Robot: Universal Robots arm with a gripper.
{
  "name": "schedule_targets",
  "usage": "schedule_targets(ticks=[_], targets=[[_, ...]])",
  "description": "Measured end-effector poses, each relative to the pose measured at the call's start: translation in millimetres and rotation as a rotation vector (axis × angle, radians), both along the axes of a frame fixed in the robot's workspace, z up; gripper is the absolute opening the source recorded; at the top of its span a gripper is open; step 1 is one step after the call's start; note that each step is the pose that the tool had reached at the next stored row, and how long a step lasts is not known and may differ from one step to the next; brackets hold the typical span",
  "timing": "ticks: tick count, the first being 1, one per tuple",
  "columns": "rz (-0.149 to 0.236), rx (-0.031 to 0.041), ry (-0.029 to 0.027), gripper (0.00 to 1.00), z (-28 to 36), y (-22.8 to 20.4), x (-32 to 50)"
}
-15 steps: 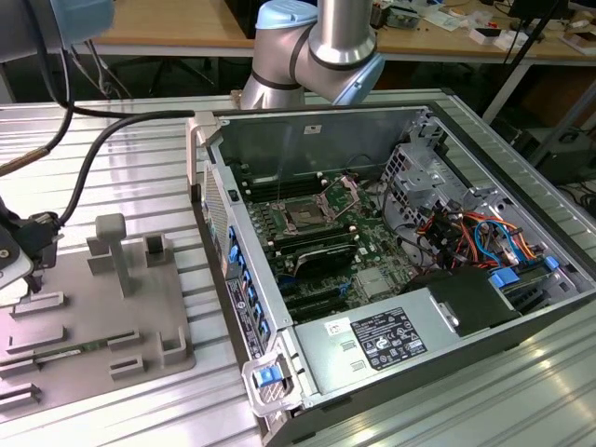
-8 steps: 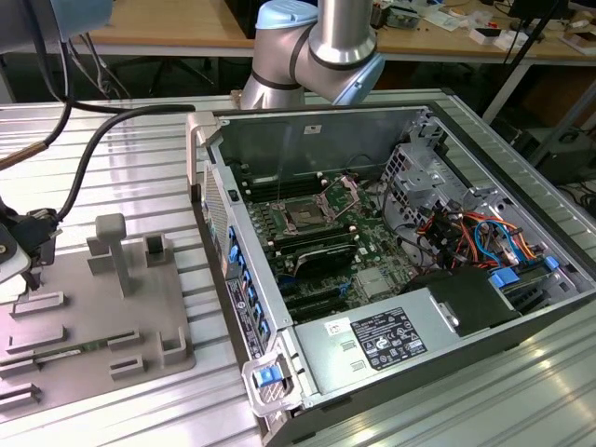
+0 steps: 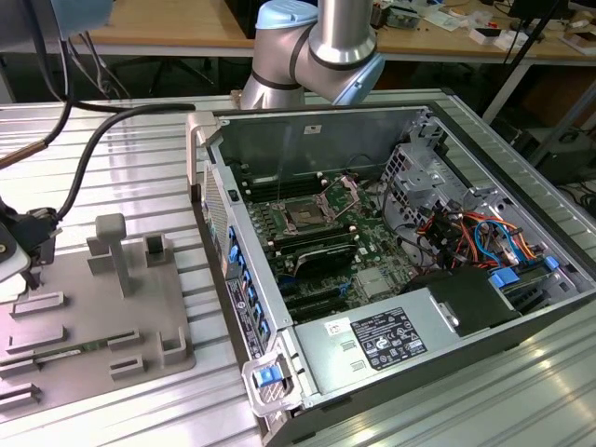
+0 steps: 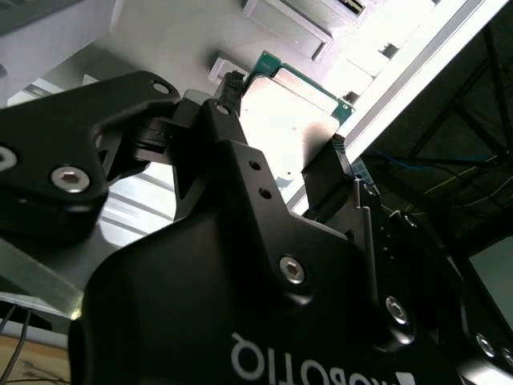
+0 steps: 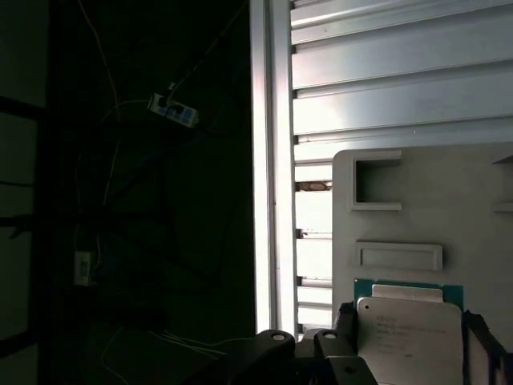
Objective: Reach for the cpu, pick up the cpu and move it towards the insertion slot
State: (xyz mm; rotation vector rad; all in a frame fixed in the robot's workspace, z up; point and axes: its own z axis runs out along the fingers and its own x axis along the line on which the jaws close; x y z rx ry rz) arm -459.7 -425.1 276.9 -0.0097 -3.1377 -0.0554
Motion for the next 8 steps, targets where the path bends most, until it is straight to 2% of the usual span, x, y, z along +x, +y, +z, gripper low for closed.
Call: schedule_targets(ticks=[8], targets=[[0.000, 0.0001, -0.0002, 0.55, 7.8, 0.0, 0.0]])
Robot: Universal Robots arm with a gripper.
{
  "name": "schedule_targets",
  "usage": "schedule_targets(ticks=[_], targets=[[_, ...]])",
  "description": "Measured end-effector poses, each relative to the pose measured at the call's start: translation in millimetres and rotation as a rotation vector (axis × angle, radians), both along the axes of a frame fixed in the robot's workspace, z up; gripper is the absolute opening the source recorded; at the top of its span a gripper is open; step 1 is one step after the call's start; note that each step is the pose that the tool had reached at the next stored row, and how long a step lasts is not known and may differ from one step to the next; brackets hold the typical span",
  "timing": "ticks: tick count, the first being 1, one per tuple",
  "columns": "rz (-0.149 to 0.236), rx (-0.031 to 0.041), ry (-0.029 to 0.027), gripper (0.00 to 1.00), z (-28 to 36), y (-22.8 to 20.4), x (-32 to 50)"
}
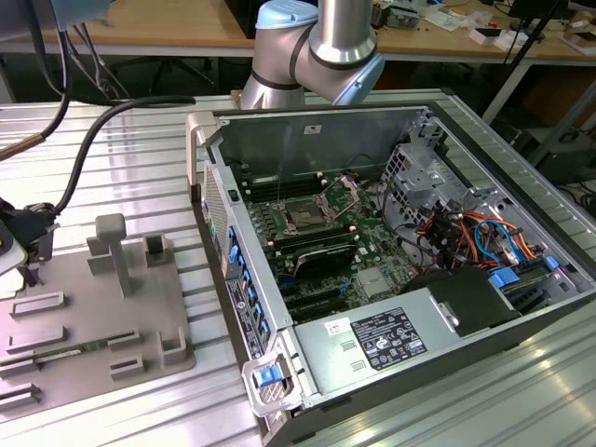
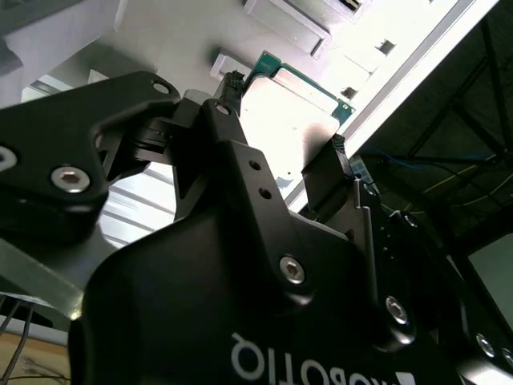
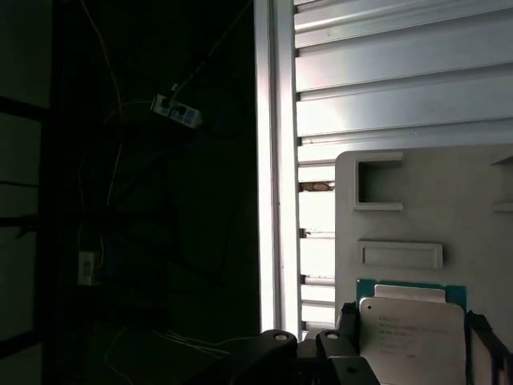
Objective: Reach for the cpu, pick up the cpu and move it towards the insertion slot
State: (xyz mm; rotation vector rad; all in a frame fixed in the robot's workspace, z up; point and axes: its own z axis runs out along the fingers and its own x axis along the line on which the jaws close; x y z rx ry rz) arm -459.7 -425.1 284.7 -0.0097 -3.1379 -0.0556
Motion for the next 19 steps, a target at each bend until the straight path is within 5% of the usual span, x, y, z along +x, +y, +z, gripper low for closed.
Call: schedule_targets(ticks=[6, 13, 17, 19], targets=[[0.000, -0.0001, 0.0001, 0.55, 8.5, 0.0, 0.0], [0.000, -0.0003, 0.0000, 0.55, 27.0, 0.0, 0.0], [0.000, -0.0104, 0.0000, 0.55, 40.2, 0.0, 0.0], [0.000, -0.0235, 0.0001, 0.55, 50.1, 0.0, 0.0]])
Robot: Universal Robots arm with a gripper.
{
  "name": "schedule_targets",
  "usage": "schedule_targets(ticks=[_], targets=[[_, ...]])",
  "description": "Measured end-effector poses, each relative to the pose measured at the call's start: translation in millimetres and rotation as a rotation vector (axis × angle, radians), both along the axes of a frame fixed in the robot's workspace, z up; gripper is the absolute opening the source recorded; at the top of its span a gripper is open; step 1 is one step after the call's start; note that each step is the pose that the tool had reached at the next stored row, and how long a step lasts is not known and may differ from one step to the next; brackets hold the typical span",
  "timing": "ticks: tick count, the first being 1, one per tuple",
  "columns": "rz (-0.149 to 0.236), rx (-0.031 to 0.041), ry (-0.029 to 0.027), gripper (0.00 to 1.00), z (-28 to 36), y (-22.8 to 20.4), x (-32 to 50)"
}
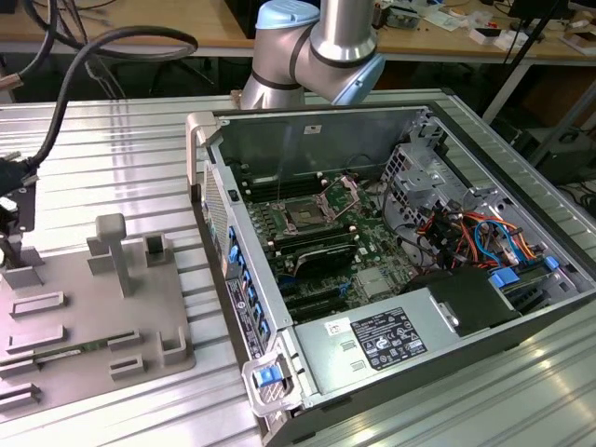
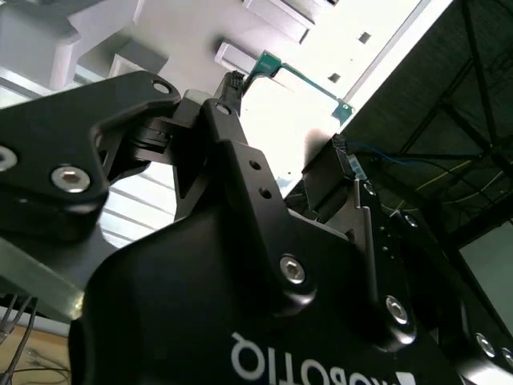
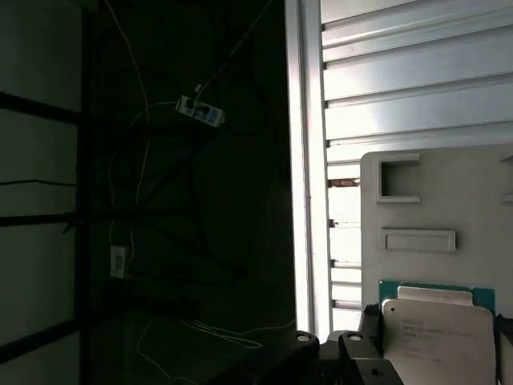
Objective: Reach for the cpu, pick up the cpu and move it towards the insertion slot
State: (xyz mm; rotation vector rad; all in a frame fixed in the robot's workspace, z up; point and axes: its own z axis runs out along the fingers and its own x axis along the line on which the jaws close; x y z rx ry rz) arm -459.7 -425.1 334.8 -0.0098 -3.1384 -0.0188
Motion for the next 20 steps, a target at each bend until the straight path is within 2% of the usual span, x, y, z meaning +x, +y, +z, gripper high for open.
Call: schedule_targets(ticks=[2, 4, 16, 18, 20], targets=[[0.000, -0.0030, 0.0000, 0.55, 9.8, 0.0, 0.0], [0.000, -0.0043, 0.0000, 0.55, 16.5, 0.0, 0.0], [0.000, -0.0075, 0.0000, 0.55, 53.2, 0.0, 0.0], [0.000, -0.0076, -0.0001, 0.55, 60.5, 0.0, 0.0], [0.000, -0.0080, 0.0000, 0.55, 70.7, 0.0, 0.0]])
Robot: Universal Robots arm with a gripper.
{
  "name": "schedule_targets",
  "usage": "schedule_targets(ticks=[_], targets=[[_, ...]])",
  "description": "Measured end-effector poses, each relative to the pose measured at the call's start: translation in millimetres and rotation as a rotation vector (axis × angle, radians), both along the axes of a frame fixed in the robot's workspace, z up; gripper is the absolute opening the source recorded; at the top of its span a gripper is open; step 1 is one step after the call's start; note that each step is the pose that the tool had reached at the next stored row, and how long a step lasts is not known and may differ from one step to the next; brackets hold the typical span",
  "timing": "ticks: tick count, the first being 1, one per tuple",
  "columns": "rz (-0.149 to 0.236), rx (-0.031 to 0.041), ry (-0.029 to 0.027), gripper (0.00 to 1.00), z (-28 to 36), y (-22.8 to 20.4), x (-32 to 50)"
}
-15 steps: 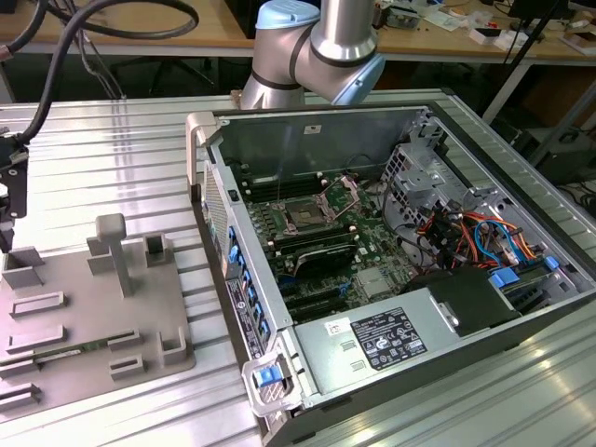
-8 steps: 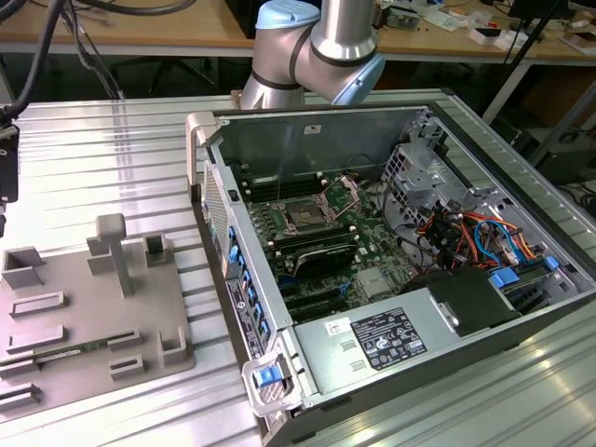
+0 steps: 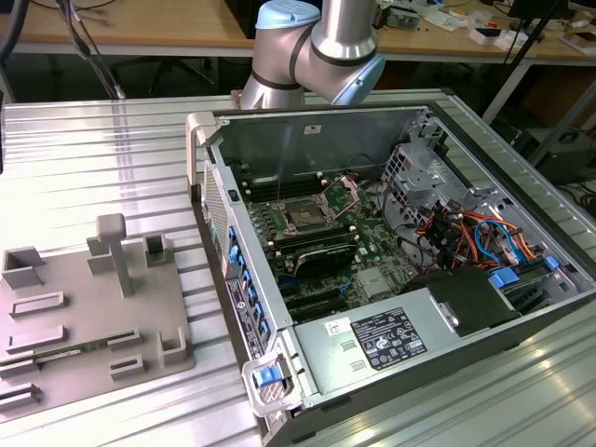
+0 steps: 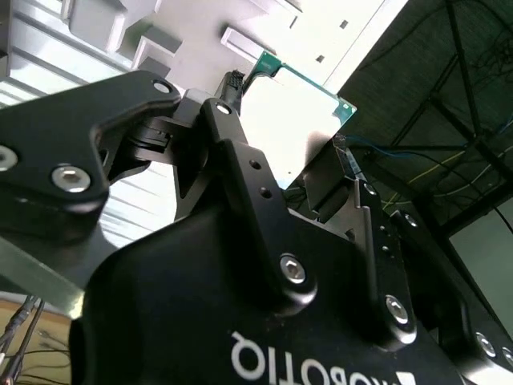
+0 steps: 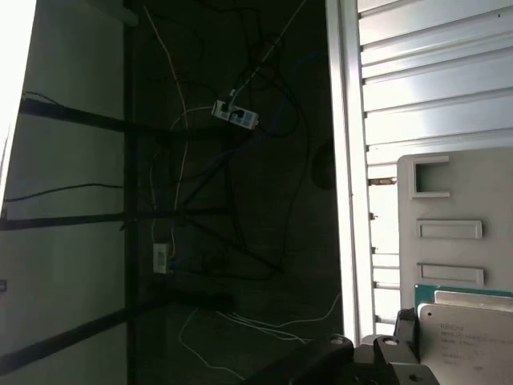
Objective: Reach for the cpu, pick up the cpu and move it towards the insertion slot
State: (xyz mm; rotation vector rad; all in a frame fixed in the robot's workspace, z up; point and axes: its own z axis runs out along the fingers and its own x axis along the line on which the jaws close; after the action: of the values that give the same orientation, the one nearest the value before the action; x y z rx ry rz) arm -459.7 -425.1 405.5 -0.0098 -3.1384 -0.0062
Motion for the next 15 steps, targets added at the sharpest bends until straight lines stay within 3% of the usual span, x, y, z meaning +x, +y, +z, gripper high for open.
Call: schedule_targets(ticks=[3, 9, 15], targets=[[0.000, 0.0000, -0.0003, 0.55, 4.4, 0.0, -0.1], [0.000, 0.0004, 0.0003, 0.55, 4.8, 0.0, 1.0], [0.000, 0.0005, -0.0001, 0.55, 4.6, 0.0, 16.7]])
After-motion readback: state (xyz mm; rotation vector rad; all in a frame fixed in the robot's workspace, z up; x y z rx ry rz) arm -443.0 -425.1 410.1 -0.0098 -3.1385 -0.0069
